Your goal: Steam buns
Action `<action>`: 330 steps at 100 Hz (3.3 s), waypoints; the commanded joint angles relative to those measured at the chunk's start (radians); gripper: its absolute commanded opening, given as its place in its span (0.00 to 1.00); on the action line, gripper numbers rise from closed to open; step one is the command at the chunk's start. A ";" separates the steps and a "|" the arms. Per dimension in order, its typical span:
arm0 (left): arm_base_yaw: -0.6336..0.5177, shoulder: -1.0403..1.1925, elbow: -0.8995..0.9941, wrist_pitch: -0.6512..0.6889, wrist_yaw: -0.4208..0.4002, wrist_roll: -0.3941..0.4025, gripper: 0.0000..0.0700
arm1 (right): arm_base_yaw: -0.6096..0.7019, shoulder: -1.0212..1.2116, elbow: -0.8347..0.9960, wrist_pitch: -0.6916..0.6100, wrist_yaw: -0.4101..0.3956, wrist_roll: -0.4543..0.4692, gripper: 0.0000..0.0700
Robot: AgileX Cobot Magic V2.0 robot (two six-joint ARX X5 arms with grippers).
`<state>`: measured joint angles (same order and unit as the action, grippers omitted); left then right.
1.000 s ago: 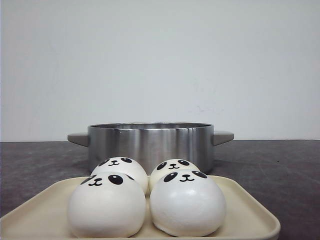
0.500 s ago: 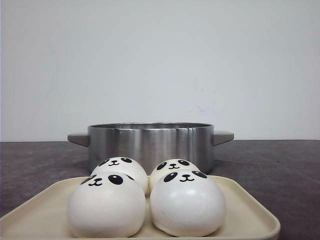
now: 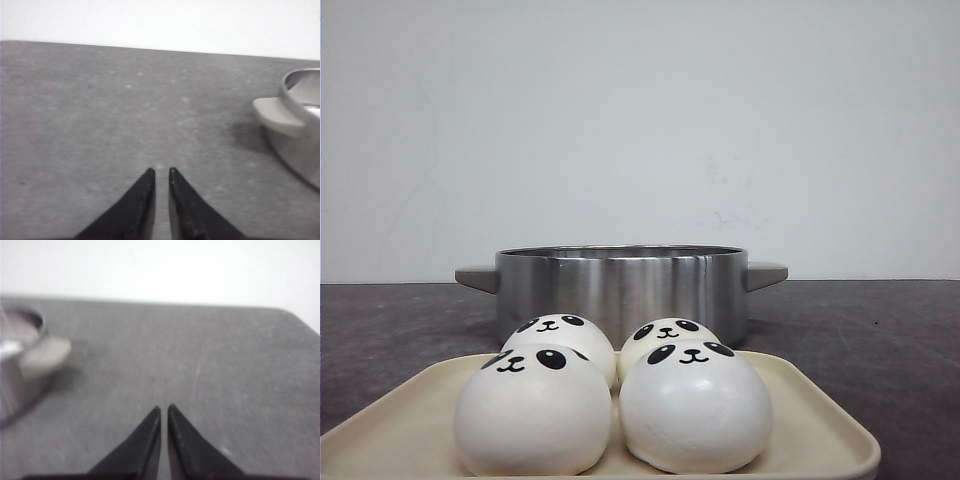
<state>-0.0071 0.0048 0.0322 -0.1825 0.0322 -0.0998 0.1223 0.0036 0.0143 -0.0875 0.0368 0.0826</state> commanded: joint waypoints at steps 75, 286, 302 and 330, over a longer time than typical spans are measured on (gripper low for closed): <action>-0.031 0.520 0.766 -0.138 0.234 -0.222 0.53 | 0.001 0.416 0.866 -0.262 -0.348 0.226 0.25; -0.282 0.566 0.795 -0.242 0.257 -0.225 0.85 | 0.668 1.472 1.311 -0.488 -0.151 0.370 0.01; -0.282 0.571 0.795 -0.240 0.253 -0.226 0.85 | 0.584 1.516 1.418 -0.424 -0.072 0.270 0.01; -0.282 0.584 0.795 -0.245 0.254 -0.225 0.85 | 0.438 1.761 1.460 -0.295 -0.097 0.264 0.01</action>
<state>-0.2848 0.5831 0.8143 -0.4362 0.2886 -0.3321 0.5663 1.6955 1.4544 -0.4084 -0.0559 0.3630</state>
